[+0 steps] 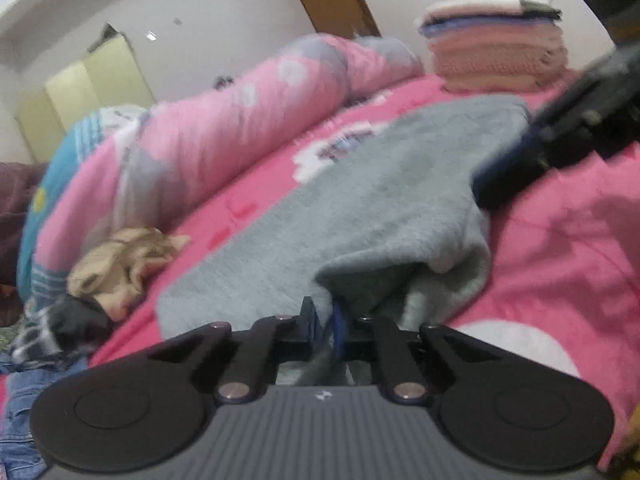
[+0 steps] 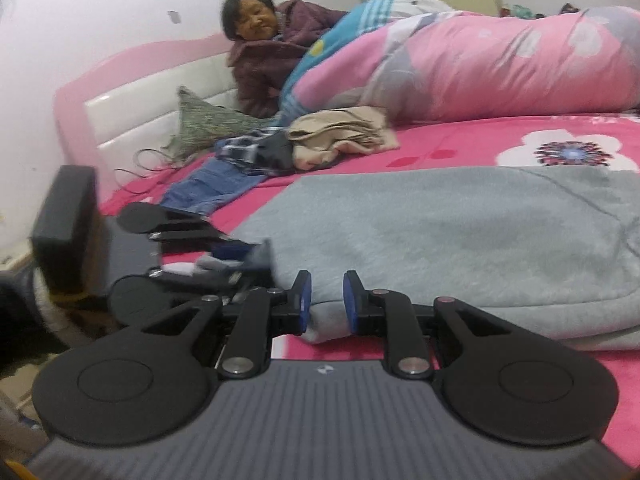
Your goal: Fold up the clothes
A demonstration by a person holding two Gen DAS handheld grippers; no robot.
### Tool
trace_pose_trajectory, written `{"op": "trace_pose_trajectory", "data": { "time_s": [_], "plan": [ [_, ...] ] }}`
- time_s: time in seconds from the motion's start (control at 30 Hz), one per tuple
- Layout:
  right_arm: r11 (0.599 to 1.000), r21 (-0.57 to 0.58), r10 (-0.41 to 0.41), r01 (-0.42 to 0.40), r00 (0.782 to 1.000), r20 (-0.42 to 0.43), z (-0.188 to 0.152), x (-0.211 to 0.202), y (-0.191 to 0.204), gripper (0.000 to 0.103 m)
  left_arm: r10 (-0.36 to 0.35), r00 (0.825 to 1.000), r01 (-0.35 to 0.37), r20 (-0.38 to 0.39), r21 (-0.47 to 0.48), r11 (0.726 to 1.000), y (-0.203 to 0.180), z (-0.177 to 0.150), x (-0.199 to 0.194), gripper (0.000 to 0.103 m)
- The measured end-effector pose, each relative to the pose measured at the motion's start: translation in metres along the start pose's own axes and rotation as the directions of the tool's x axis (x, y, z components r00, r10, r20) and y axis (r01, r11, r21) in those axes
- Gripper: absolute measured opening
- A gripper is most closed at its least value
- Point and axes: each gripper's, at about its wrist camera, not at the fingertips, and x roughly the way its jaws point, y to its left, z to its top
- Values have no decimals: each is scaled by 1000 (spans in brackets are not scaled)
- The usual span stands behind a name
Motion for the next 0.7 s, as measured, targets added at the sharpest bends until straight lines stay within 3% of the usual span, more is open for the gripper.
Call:
{"op": "trace_pose_trajectory", "data": {
  "time_s": [0.1, 0.2, 0.27, 0.37, 0.43, 0.5, 0.57, 0.6, 0.7],
  "plan": [
    [997, 40, 66, -64, 996, -65, -4, 8, 5, 16, 18, 999, -17, 42, -26, 1000, 3, 2, -5, 8],
    [986, 163, 0, 22, 991, -134, -10, 21, -1, 17, 24, 998, -22, 57, -27, 999, 3, 2, -6, 8],
    [950, 306, -19, 57, 992, -127, -18, 23, -12, 22, 27, 997, -25, 65, -31, 999, 4, 2, -7, 8],
    [855, 519, 38, 10, 996, -82, -34, 27, -29, 28, 26, 997, -23, 74, -41, 999, 6, 3, -7, 8],
    [824, 566, 54, -26, 998, -32, -39, 31, -31, 30, 27, 997, -23, 79, -44, 999, 7, 3, -8, 8],
    [820, 570, 58, -52, 998, 8, -41, 35, -29, 30, 28, 996, -24, 84, -50, 998, 8, 3, -9, 8],
    [815, 576, 59, -63, 998, 26, -44, 40, -29, 23, 31, 996, -26, 89, -57, 998, 9, 3, -10, 8],
    [806, 586, 70, -79, 997, 39, -45, 41, -29, 8, 31, 995, -26, 91, -59, 998, 9, 3, -11, 8],
    [793, 596, 92, -123, 992, 83, -45, 41, -26, 4, 29, 995, -23, 97, -65, 998, 9, 3, -12, 7]
  ]
}}
